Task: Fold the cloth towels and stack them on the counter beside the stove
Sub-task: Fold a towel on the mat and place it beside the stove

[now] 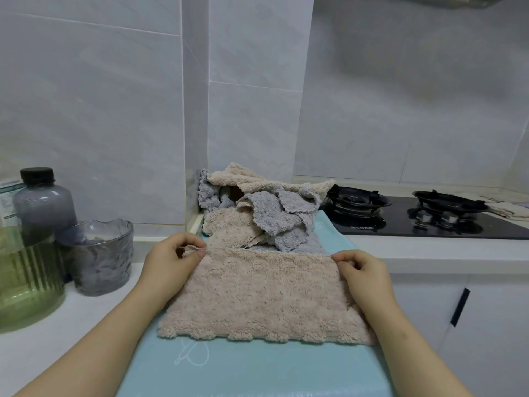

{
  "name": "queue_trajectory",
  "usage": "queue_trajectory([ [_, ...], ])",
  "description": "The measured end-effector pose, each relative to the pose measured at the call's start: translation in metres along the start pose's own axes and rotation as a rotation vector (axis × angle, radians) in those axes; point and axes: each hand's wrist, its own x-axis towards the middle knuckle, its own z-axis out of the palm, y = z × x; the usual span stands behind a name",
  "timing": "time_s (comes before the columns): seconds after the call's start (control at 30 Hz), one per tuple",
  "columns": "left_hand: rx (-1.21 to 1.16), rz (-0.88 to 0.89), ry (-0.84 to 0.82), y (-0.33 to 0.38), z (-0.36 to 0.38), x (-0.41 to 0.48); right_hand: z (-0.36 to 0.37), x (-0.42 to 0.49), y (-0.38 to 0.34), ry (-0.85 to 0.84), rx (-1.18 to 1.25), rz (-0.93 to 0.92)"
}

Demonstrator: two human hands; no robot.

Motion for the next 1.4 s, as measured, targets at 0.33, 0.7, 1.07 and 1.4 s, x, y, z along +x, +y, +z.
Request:
queue_trajectory([
  [0.33, 0.377, 0.268, -0.289, -0.001, 0.006, -0.006, -0.005, 0.008, -0.006, -0.256, -0.739, 0.105],
  [0.7, 0.996, 0.121, -0.864, 0.018, 0.014, -0.026, -0.029, -0.034, -0.017, -0.28, -0.952, 0.194],
  [1.07, 0.954, 0.192, -0.811, 0.042, 0.072, -0.053, -0.027, -0.04, -0.017, -0.28, -0.902, 0.234],
  [1.4, 0.758, 0.256, -0.721, 0.048, 0.043, -0.036, -0.025, -0.036, -0.015, -0.184, -0.653, 0.244],
])
